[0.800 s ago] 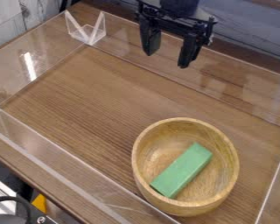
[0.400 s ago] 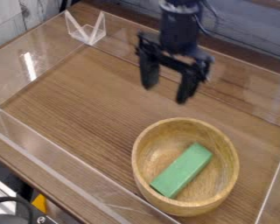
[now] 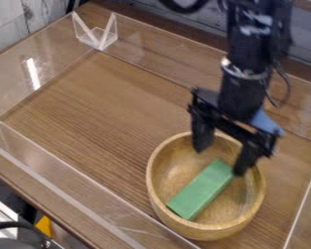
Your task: Remove the green block from inside the brown bowl and put it on the table
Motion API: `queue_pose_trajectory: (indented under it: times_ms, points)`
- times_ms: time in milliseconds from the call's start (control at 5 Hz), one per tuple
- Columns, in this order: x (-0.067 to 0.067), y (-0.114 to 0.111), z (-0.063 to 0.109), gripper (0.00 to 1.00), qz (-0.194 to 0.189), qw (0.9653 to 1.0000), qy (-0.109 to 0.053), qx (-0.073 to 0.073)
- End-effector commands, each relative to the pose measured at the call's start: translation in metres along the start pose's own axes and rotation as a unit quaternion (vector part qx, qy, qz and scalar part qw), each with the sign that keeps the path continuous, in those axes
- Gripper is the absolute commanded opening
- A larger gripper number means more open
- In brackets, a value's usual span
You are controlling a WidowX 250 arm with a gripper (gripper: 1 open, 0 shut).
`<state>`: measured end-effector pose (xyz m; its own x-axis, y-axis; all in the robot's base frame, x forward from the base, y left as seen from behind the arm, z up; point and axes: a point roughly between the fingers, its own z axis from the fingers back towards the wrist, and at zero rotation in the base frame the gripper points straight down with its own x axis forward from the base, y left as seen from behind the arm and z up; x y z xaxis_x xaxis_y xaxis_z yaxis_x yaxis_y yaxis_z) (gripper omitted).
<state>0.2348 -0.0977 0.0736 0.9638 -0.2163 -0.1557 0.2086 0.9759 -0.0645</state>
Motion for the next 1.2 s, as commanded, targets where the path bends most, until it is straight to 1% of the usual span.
queue_pose_trajectory:
  times_ms: [0,200,400,600,800,1000]
  points:
    - [-0.003,-0.006,-0.001,1.00,0.020,0.9984,-0.052,-0.004]
    - [0.003,0.003,-0.014,1.00,0.028,0.9974,-0.066,-0.002]
    - [0.007,0.011,-0.023,1.00,0.040,0.9967,-0.070,-0.004]
    - [0.002,0.015,-0.010,1.00,0.065,0.9951,-0.074,-0.009]
    - [-0.001,0.019,0.002,1.00,0.087,0.9927,-0.082,-0.016]
    - [-0.003,0.018,-0.007,1.00,0.054,0.9946,-0.087,-0.018]
